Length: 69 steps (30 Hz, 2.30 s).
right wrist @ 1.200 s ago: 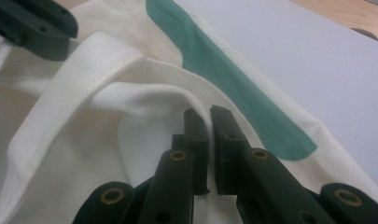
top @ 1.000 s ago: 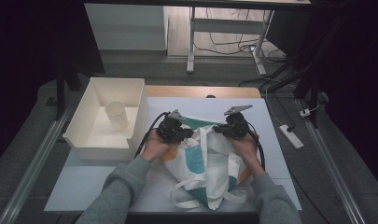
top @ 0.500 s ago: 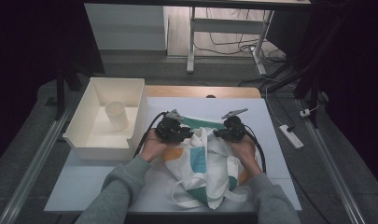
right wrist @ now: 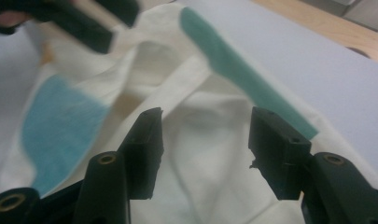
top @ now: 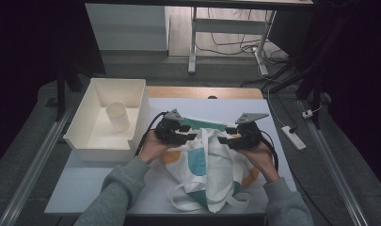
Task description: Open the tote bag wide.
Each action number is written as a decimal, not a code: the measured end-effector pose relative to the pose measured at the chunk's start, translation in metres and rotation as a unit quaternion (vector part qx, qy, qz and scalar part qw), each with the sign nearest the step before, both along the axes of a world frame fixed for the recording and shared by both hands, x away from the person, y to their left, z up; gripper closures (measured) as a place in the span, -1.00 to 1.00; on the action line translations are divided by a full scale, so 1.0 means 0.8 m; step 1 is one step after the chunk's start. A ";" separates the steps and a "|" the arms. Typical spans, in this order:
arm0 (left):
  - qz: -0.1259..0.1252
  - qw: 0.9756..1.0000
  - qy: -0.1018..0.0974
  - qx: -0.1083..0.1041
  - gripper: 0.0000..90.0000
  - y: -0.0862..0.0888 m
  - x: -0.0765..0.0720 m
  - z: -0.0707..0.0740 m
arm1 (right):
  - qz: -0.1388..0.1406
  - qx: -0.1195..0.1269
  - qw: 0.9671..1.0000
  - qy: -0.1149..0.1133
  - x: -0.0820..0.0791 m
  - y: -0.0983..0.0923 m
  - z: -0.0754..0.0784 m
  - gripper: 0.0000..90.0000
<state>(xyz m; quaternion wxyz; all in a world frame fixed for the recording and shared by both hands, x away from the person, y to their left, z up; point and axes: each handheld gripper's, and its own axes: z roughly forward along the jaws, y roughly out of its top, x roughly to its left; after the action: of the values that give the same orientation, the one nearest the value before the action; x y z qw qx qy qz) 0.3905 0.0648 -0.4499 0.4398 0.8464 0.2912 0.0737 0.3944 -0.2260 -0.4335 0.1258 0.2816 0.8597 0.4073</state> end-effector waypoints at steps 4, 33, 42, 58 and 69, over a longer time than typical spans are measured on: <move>-0.001 1.000 0.000 0.000 0.20 0.000 0.000 0.000 | 0.025 -0.011 1.000 0.006 -0.030 0.004 0.002 -0.03; -0.031 0.999 -0.006 0.008 0.18 -0.019 -0.012 0.006 | 0.097 -0.097 0.988 0.068 -0.092 0.037 -0.056 -0.08; -0.053 0.998 -0.002 0.041 0.12 -0.048 -0.003 0.004 | 0.107 -0.127 0.984 0.069 -0.094 0.048 -0.075 -0.15; -0.040 0.992 0.040 0.115 0.09 -0.106 0.061 -0.015 | 0.127 -0.155 0.978 0.054 -0.097 0.056 -0.088 -0.19; -0.064 0.982 0.060 0.169 0.47 -0.114 0.069 -0.044 | 0.121 -0.197 0.971 0.057 -0.085 0.071 -0.093 -0.25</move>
<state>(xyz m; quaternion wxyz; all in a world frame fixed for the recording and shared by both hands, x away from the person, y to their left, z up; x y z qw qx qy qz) 0.4455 -0.0266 -0.4849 0.2761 0.9281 0.2460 0.0428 0.3261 -0.1690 -0.5078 0.0790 0.1677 0.9564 0.2258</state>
